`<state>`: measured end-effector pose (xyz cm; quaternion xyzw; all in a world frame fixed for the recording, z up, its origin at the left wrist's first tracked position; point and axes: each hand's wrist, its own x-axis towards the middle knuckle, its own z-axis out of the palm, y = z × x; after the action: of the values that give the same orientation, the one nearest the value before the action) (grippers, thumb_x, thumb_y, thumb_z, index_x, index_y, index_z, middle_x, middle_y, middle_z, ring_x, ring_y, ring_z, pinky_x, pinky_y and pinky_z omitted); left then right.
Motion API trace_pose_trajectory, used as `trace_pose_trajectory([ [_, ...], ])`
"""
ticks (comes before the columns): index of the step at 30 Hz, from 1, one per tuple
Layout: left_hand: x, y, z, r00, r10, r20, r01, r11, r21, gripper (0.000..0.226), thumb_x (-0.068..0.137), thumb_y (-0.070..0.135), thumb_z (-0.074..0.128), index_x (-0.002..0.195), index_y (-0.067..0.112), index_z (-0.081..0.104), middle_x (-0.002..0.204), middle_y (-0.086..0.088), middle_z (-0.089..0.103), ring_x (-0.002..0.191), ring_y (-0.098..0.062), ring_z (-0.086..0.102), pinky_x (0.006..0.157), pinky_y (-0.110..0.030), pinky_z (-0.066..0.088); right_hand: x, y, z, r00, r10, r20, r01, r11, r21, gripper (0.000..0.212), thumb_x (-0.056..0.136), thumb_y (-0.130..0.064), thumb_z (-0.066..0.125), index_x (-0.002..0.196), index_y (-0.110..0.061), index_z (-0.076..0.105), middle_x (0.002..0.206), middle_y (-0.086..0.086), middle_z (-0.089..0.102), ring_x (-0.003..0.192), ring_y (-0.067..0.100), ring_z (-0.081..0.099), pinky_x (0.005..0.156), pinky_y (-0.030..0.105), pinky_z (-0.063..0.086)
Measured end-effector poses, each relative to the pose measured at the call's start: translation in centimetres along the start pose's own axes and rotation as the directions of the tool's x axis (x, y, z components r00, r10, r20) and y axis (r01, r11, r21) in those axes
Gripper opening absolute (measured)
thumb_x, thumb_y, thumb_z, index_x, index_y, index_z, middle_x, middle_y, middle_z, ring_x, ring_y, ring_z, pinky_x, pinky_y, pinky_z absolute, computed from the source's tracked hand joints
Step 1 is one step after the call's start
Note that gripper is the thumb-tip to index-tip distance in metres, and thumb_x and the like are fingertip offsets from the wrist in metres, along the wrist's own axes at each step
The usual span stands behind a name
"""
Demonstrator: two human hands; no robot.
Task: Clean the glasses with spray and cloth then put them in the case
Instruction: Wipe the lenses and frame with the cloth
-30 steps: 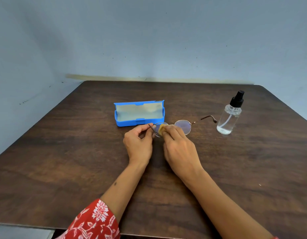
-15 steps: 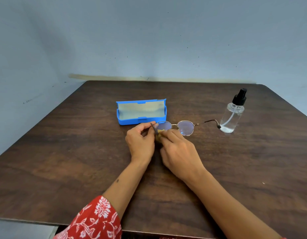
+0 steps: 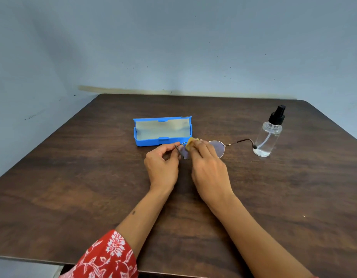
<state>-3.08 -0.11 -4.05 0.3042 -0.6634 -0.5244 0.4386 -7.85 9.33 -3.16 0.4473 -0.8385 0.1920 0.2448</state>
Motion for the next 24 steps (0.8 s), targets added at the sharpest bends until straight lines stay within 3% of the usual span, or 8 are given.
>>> trace_pose_trajectory([
  [3,0.0,-0.1,0.0,1.0,0.015,-0.006,-0.015,1.0,0.004,0.015,0.082,0.001,0.068,0.095,0.007,0.073,0.087,-0.006,0.074,0.079,-0.01,0.069,0.079,-0.028,0.056,-0.2,-0.1,0.0,0.999,-0.042,-0.033,0.041,0.999,-0.011,0.03,0.062,0.002,0.072,0.092,-0.001,0.072,0.089,0.011,0.07,0.084,0.026,0.068,0.059,0.025,0.054],
  [7,0.0,-0.1,0.0,0.999,0.036,-0.017,-0.036,0.999,0.025,0.015,0.081,0.002,0.068,0.094,0.007,0.073,0.09,-0.008,0.074,0.08,-0.008,0.068,0.081,-0.025,0.055,-0.7,-0.1,0.1,0.993,-0.106,-0.049,0.106,0.994,0.009,0.03,0.071,-0.005,0.044,0.083,-0.005,0.072,0.082,0.006,0.069,0.076,0.024,0.067,0.055,0.026,0.051],
  [9,0.0,-0.1,0.0,1.0,0.012,-0.003,-0.012,1.0,0.007,0.015,0.082,0.002,0.068,0.096,0.005,0.073,0.09,-0.008,0.074,0.085,-0.014,0.07,0.083,-0.033,0.056,-0.3,0.4,0.0,0.997,-0.062,-0.047,0.063,0.998,0.026,0.027,0.069,0.004,0.062,0.093,-0.002,0.071,0.092,0.009,0.07,0.088,0.025,0.068,0.055,0.025,0.053],
  [11,0.0,-0.1,0.1,1.0,-0.001,0.003,0.001,1.0,-0.008,0.015,0.082,0.002,0.068,0.097,0.005,0.073,0.09,-0.006,0.074,0.085,-0.014,0.07,0.083,-0.034,0.057,0.1,0.6,0.0,0.999,-0.014,-0.039,0.016,0.998,0.055,0.041,0.059,0.009,0.076,0.099,0.001,0.07,0.099,0.012,0.07,0.097,0.026,0.067,0.059,0.025,0.056],
  [13,-0.1,-0.1,0.1,1.0,0.011,0.002,-0.011,1.0,0.001,0.015,0.082,0.002,0.068,0.096,0.006,0.073,0.09,-0.005,0.074,0.082,-0.008,0.069,0.082,-0.028,0.056,0.0,0.5,0.1,0.998,-0.037,-0.051,0.04,0.998,0.044,0.039,0.061,0.008,0.074,0.098,0.0,0.071,0.097,0.011,0.07,0.093,0.026,0.068,0.06,0.025,0.055],
  [17,-0.1,-0.2,0.0,0.998,0.062,-0.012,-0.062,0.998,0.021,0.014,0.081,0.003,0.069,0.094,0.006,0.073,0.089,-0.003,0.073,0.074,0.006,0.064,0.075,-0.01,0.05,-0.6,0.0,0.3,0.989,-0.134,-0.058,0.137,0.989,0.054,0.034,0.074,-0.004,0.044,0.092,-0.003,0.072,0.088,0.007,0.07,0.081,0.025,0.068,0.061,0.026,0.053],
  [21,-0.1,-0.2,0.1,1.0,0.027,0.009,-0.027,0.999,-0.022,0.014,0.081,0.002,0.068,0.093,0.006,0.073,0.089,-0.005,0.074,0.084,-0.01,0.069,0.082,-0.028,0.055,0.2,0.5,0.1,0.999,-0.015,-0.044,0.017,0.998,0.061,0.03,0.074,0.004,0.066,0.104,0.004,0.068,0.104,0.016,0.068,0.104,0.029,0.064,0.068,0.029,0.056],
  [24,-0.1,-0.3,0.1,1.0,0.03,0.001,-0.03,0.999,-0.022,0.014,0.081,0.001,0.068,0.093,0.005,0.073,0.089,-0.006,0.074,0.081,-0.005,0.069,0.08,-0.024,0.055,-0.1,0.3,0.4,0.997,-0.065,-0.051,0.067,0.997,0.039,0.03,0.072,0.003,0.07,0.102,0.002,0.069,0.101,0.013,0.069,0.1,0.027,0.066,0.072,0.028,0.055],
])
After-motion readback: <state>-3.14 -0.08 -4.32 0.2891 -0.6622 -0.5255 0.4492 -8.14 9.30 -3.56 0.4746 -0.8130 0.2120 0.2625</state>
